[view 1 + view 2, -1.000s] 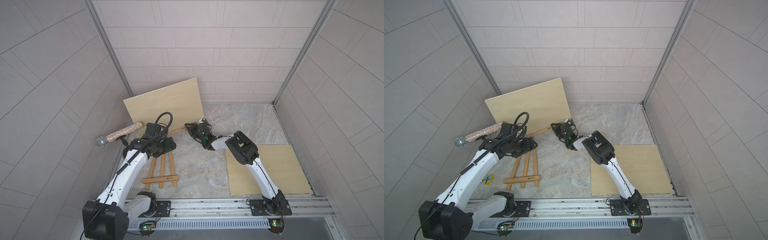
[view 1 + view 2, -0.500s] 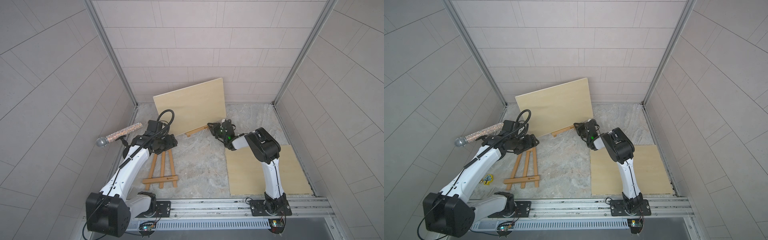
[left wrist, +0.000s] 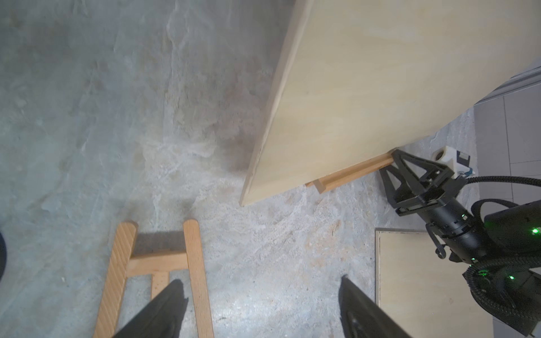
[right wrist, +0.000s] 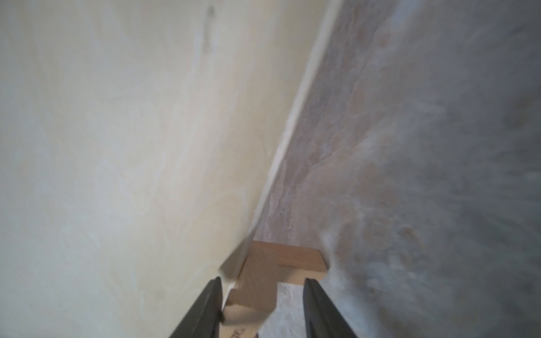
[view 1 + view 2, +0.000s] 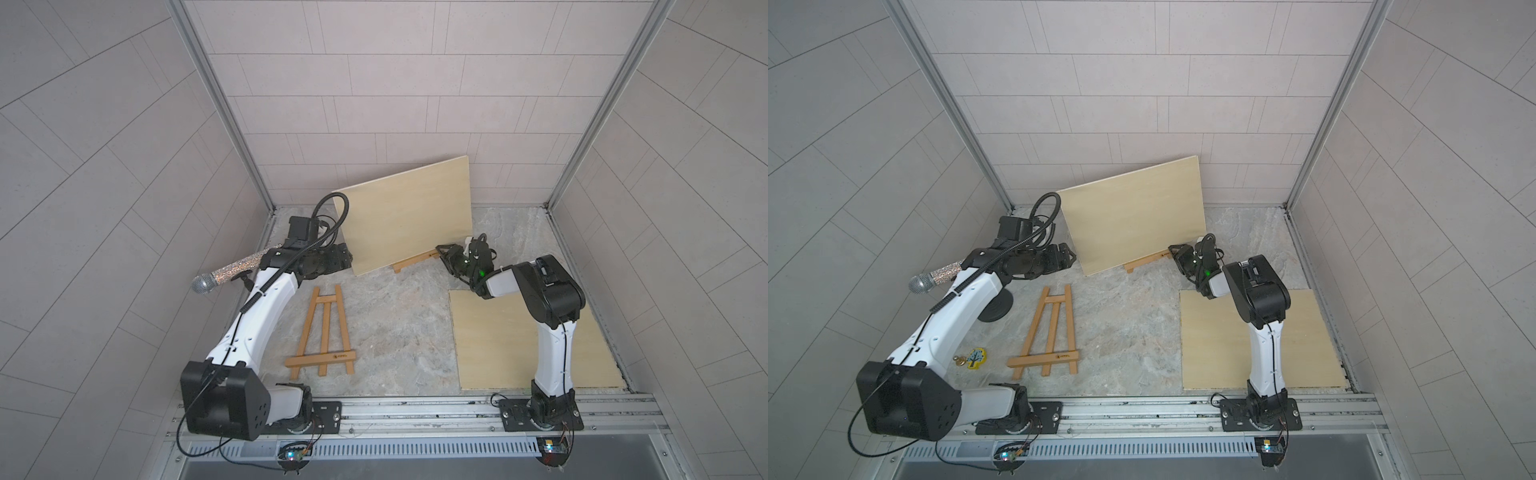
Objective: Disassemble the easel
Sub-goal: Move the easel to the center of the board, then pick up the drawing board from the easel.
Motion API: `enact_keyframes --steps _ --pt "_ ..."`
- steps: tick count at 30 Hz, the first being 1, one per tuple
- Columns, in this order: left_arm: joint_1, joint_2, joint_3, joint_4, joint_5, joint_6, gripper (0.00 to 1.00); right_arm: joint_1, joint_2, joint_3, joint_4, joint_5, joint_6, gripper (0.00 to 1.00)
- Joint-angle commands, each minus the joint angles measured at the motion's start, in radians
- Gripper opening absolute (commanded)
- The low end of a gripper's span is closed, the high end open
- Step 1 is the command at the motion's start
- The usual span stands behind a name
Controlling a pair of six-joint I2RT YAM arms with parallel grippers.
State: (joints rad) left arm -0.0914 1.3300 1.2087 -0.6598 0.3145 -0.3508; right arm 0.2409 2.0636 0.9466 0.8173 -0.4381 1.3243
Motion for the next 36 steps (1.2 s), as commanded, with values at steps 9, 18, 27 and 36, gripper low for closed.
enact_keyframes --steps 9,18,27,36 --pt "0.110 0.149 0.108 0.228 0.194 0.206 0.85 -0.032 -0.195 -0.072 -0.199 -0.145 -0.166 0.65" --pt "0.171 0.217 0.050 0.522 0.450 0.150 0.68 -0.031 -0.256 -0.056 -0.316 -0.303 -0.379 0.69" --pt "0.167 0.342 0.091 0.691 0.608 0.069 0.57 -0.032 -0.149 -0.026 -0.160 -0.364 -0.347 0.69" --pt "0.153 0.390 0.101 0.750 0.661 0.032 0.45 -0.008 -0.039 0.016 -0.041 -0.340 -0.277 0.69"
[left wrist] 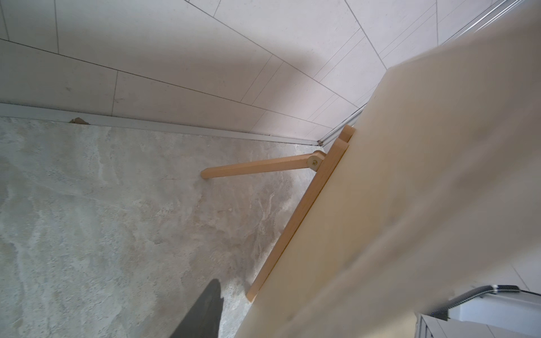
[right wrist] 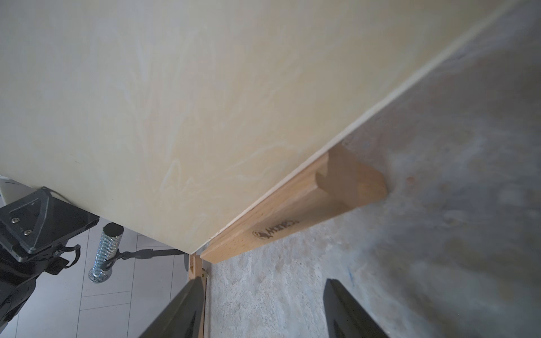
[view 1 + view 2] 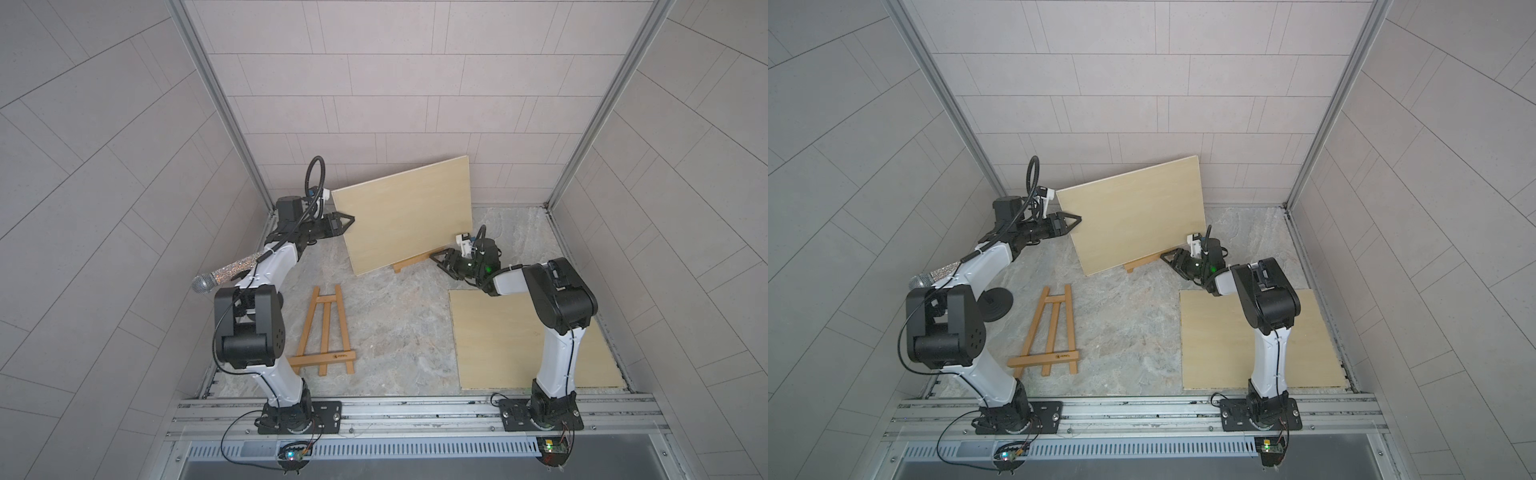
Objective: Disassemble the easel
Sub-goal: Pick up the drawing board from the easel.
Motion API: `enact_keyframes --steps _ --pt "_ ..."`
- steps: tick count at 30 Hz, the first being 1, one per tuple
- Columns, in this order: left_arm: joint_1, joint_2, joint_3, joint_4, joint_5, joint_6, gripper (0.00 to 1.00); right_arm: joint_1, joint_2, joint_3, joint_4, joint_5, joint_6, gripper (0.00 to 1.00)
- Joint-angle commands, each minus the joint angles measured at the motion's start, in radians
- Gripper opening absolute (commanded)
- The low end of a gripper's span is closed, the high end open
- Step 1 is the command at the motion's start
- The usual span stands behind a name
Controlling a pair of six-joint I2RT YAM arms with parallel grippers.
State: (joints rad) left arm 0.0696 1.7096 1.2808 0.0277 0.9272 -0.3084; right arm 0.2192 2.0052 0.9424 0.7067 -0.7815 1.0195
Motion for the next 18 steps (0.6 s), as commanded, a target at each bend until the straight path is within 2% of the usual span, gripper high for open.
enact_keyframes --steps 1,18 --pt "-0.008 0.013 0.030 0.062 0.052 -0.011 0.44 0.015 0.029 0.023 0.081 0.007 0.036 0.69" --pt "-0.039 0.034 0.022 0.064 0.098 -0.008 0.30 0.035 0.076 0.014 0.181 0.034 0.121 0.69"
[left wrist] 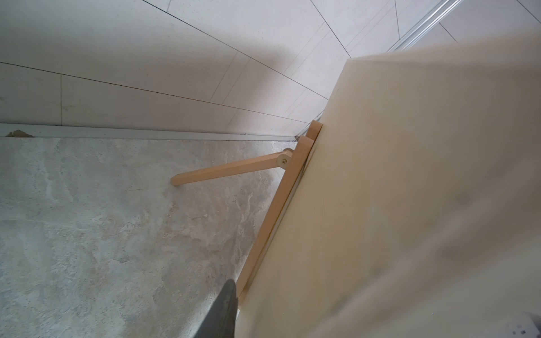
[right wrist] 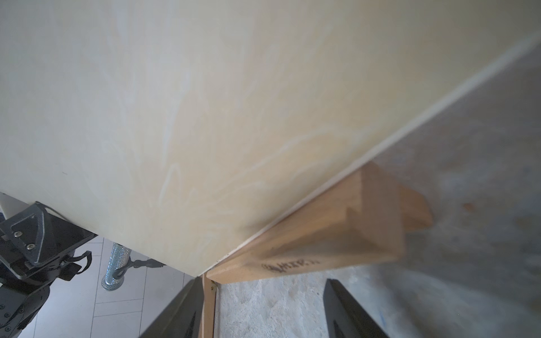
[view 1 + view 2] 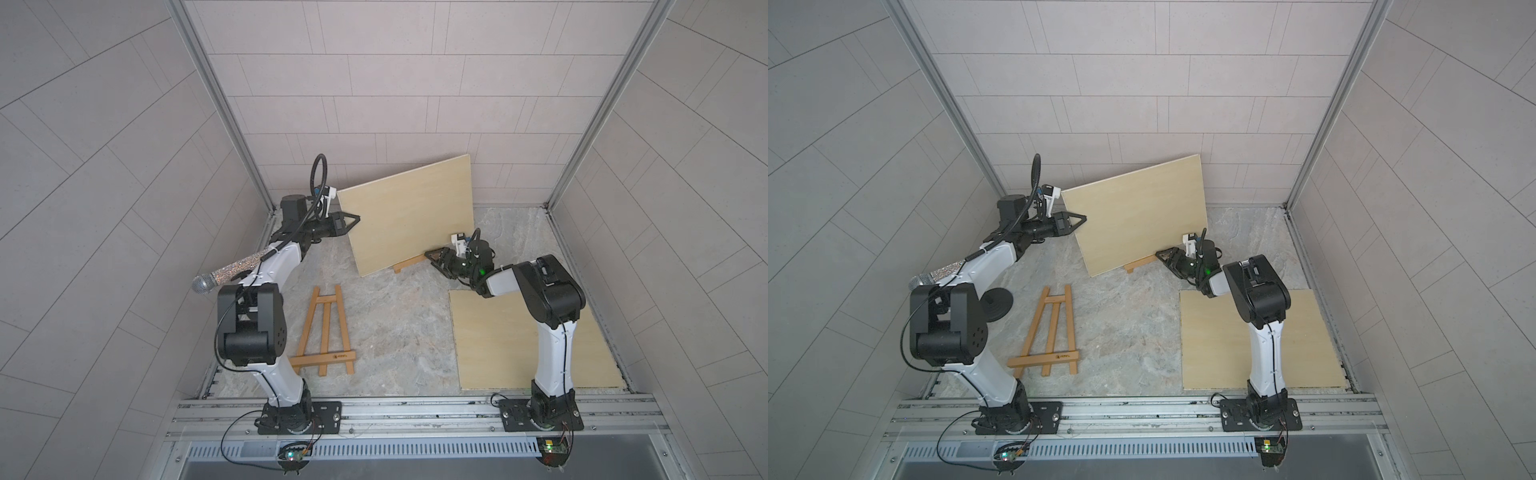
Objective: Disassemble the easel
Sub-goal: Pick up the drawing board from the easel.
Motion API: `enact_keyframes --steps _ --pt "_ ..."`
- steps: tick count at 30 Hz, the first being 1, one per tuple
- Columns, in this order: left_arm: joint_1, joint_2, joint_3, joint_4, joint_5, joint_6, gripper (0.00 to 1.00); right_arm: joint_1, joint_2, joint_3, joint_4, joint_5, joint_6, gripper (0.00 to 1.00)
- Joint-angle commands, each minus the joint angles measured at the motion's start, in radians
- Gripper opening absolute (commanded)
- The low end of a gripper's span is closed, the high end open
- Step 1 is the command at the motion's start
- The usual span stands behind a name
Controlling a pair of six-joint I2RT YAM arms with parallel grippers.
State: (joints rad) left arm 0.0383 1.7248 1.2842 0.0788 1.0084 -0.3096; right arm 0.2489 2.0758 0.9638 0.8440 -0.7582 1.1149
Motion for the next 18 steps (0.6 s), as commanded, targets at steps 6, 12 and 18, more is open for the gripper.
enact_keyframes --steps 6,12,18 --pt "-0.008 0.022 0.019 0.030 0.031 -0.021 0.21 -0.003 -0.006 -0.026 0.057 0.020 0.029 0.69" --pt "-0.008 0.018 0.010 0.037 0.043 -0.022 0.05 -0.048 -0.024 -0.045 0.058 0.020 0.023 0.69" --pt "-0.011 0.013 0.003 0.051 0.078 -0.032 0.00 -0.124 -0.037 -0.037 0.048 0.026 0.010 0.70"
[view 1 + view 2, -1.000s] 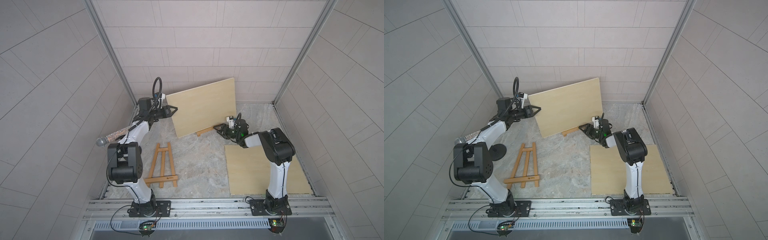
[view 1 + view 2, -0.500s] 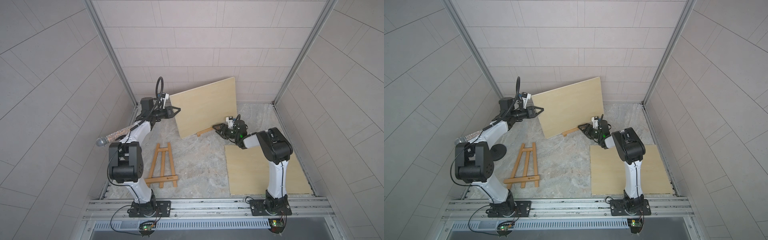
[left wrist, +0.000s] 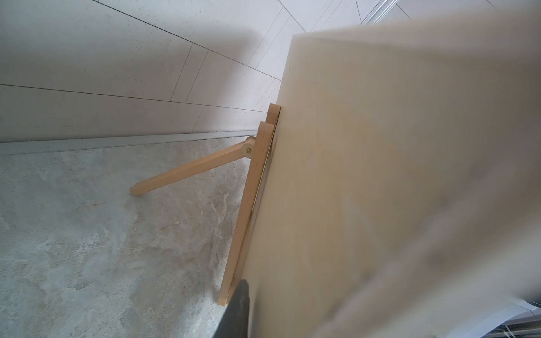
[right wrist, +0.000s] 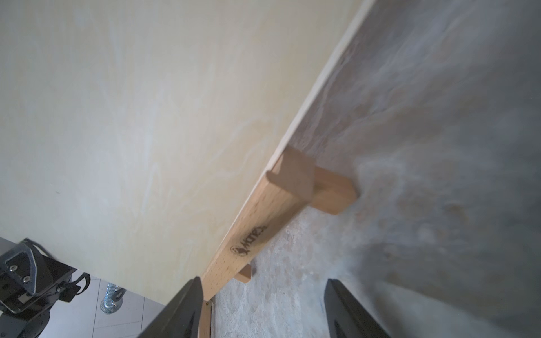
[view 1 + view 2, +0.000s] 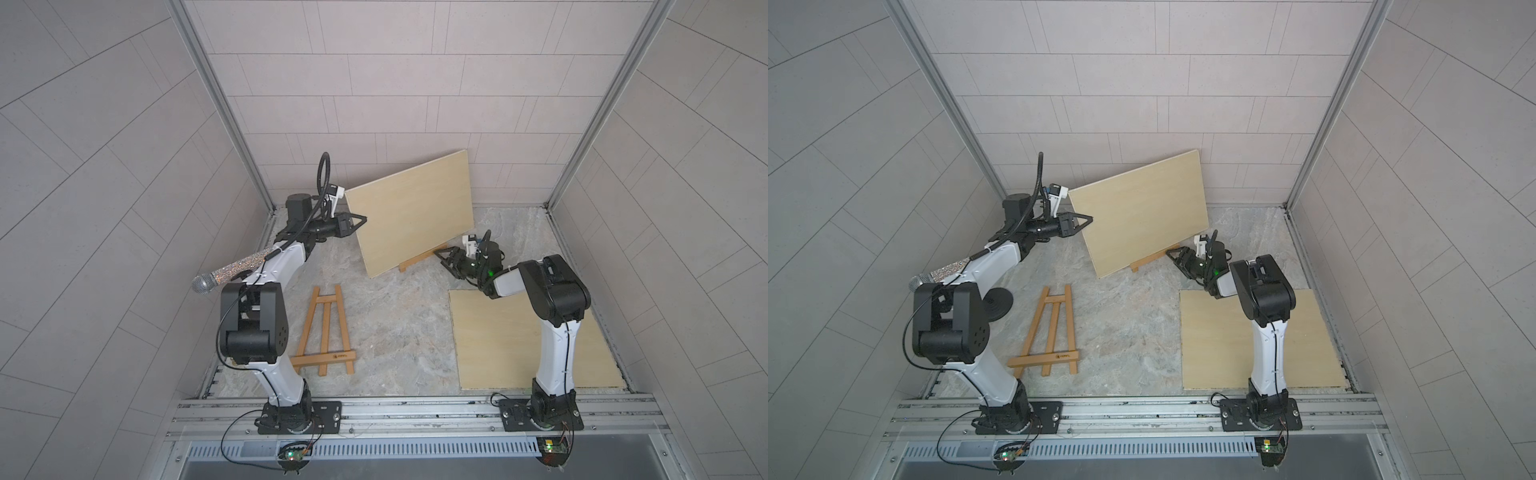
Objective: Disassemble the easel
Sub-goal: Pick up the drawing board from the easel.
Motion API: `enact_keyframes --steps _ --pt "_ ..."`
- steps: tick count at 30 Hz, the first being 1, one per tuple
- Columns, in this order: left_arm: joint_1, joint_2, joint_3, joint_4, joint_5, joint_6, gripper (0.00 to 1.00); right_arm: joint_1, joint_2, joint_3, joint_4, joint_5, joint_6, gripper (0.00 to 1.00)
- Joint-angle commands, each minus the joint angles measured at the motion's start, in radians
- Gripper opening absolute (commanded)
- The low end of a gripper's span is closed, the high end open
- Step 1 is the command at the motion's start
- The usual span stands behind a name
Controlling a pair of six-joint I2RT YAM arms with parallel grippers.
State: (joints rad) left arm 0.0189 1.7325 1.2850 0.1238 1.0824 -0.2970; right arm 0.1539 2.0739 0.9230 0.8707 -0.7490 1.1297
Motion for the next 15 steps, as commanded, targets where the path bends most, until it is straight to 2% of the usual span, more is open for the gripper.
enact_keyframes --steps 1,6,15 --pt "0.009 0.004 0.000 0.006 0.007 -0.045 0.00 -0.038 -0.034 0.010 0.021 0.021 -0.007 0.70" --pt "0.008 -0.004 -0.001 0.007 0.024 -0.052 0.00 -0.068 0.002 0.076 0.015 0.048 -0.029 0.73" --pt "0.008 -0.007 -0.009 0.002 0.026 -0.050 0.00 -0.072 0.107 0.191 0.057 0.104 0.011 0.77"
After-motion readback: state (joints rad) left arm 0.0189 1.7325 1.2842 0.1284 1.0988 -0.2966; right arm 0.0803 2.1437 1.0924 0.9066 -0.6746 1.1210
